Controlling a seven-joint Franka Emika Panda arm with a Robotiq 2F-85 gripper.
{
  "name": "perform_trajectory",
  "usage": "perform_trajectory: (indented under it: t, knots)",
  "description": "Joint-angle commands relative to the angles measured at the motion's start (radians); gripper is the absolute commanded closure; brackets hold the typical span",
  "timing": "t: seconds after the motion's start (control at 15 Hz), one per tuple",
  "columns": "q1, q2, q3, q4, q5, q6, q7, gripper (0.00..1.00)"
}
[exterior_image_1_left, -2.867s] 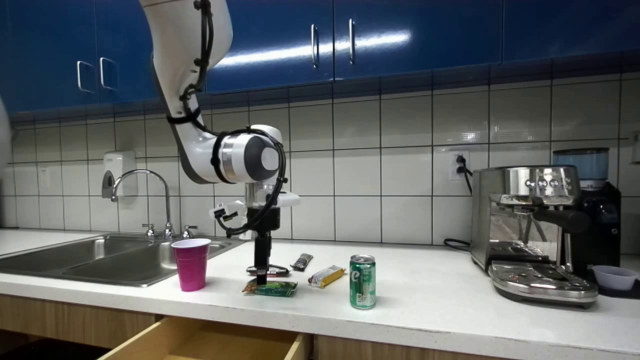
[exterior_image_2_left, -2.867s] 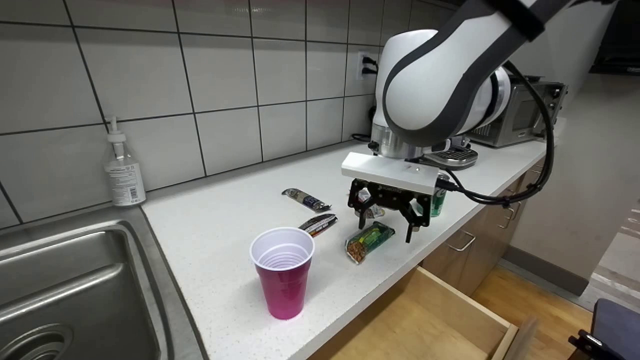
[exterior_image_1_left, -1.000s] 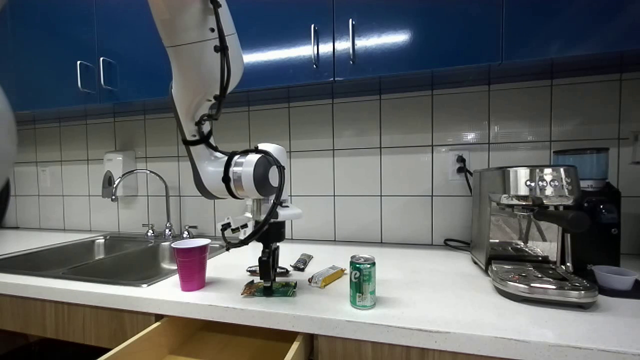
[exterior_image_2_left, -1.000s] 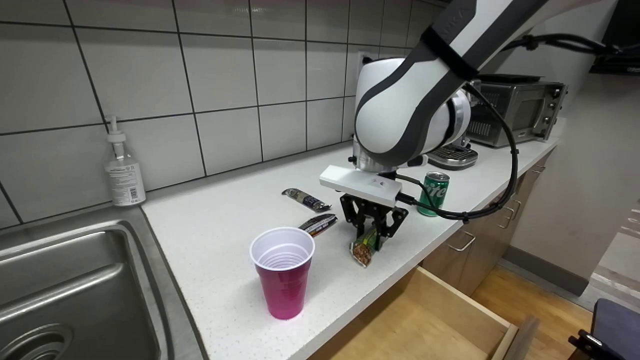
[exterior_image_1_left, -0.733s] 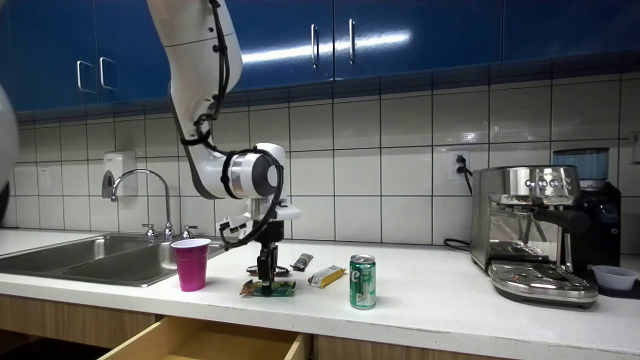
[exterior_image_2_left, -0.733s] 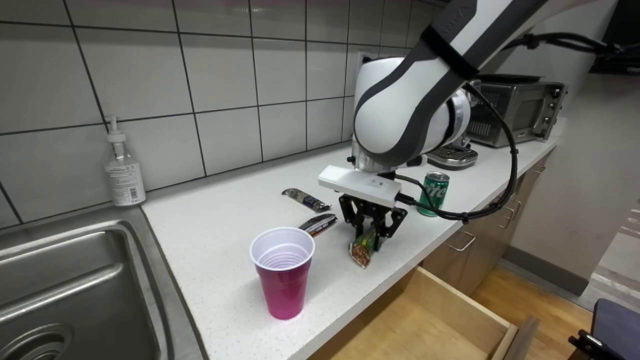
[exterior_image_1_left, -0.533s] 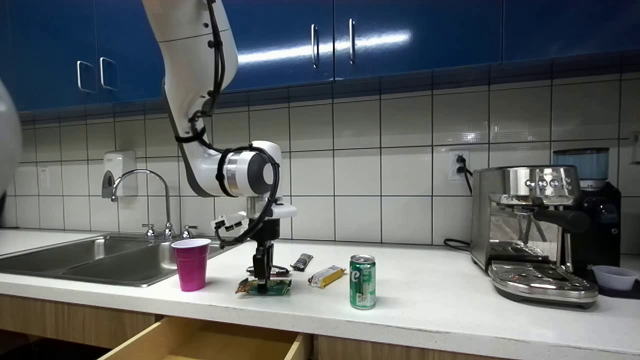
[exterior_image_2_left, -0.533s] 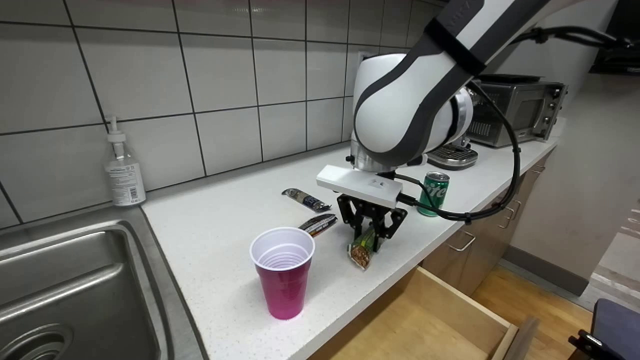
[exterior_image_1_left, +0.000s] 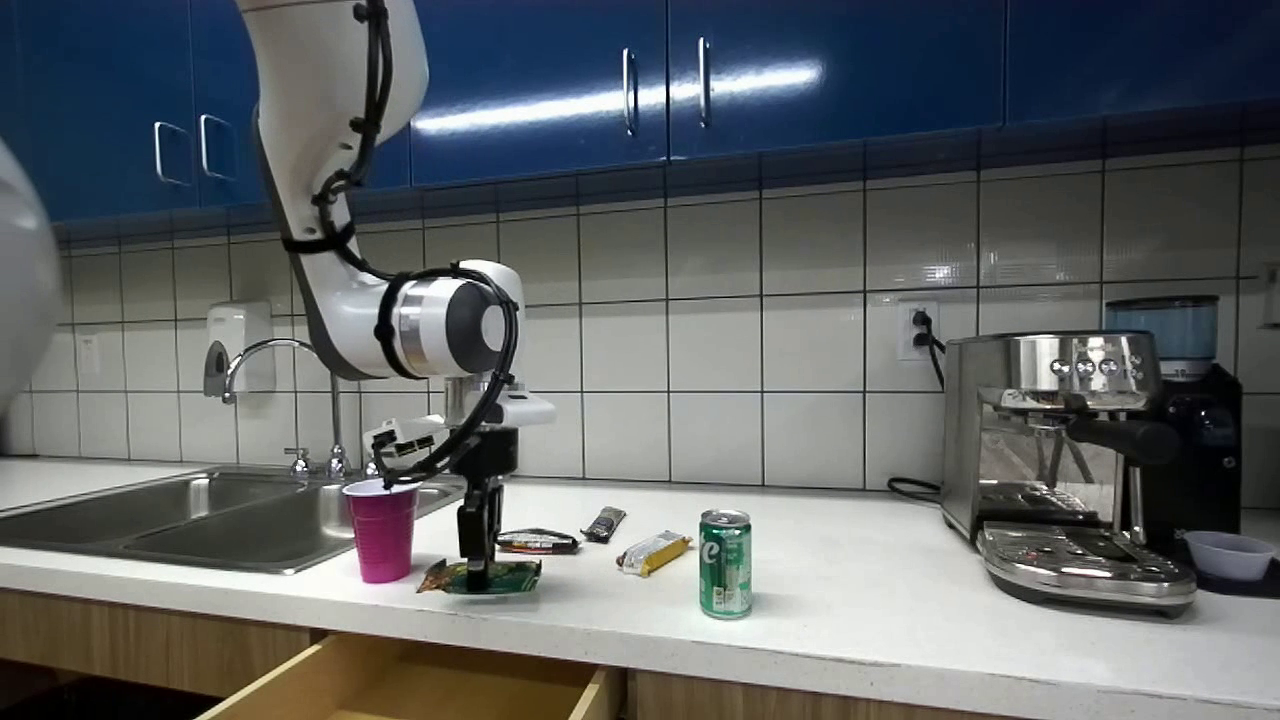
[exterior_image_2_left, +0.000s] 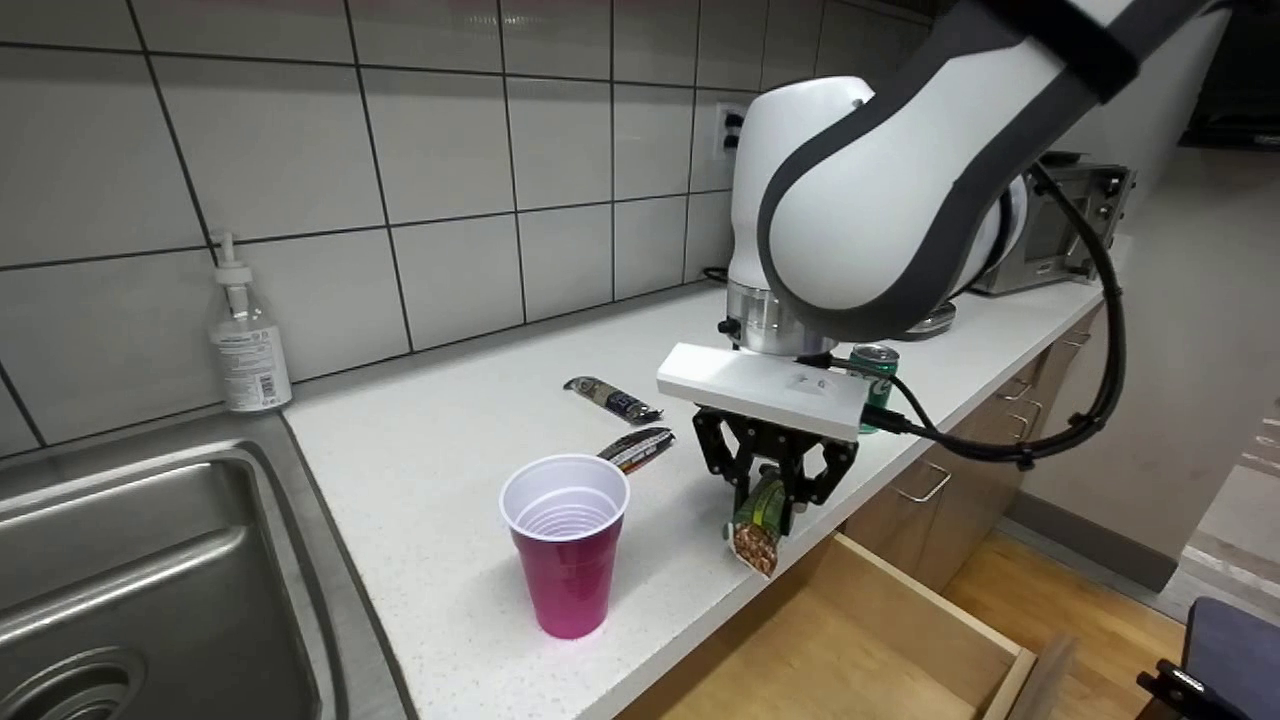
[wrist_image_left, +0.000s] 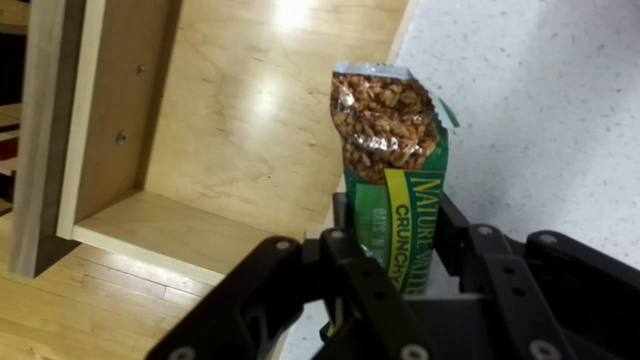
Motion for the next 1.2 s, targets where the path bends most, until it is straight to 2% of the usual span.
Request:
perform_trajectory:
  t: [0.0, 0.33, 0.53, 1.13]
  knots:
    - [0.0, -0.115, 0.024, -0.134, -0.018, 0.022, -0.022, 0.84]
    - [-0.011, -0.177, 0.05, -0.249, -0.025, 0.027, -0.042, 0.84]
    - [-0.014, -0.174, 0.052, -0.293, -0.048, 0.041, -0.038, 0.84]
    - [-0.011, -0.096, 0.041, -0.305, -0.119, 0.077, -0.017, 0.84]
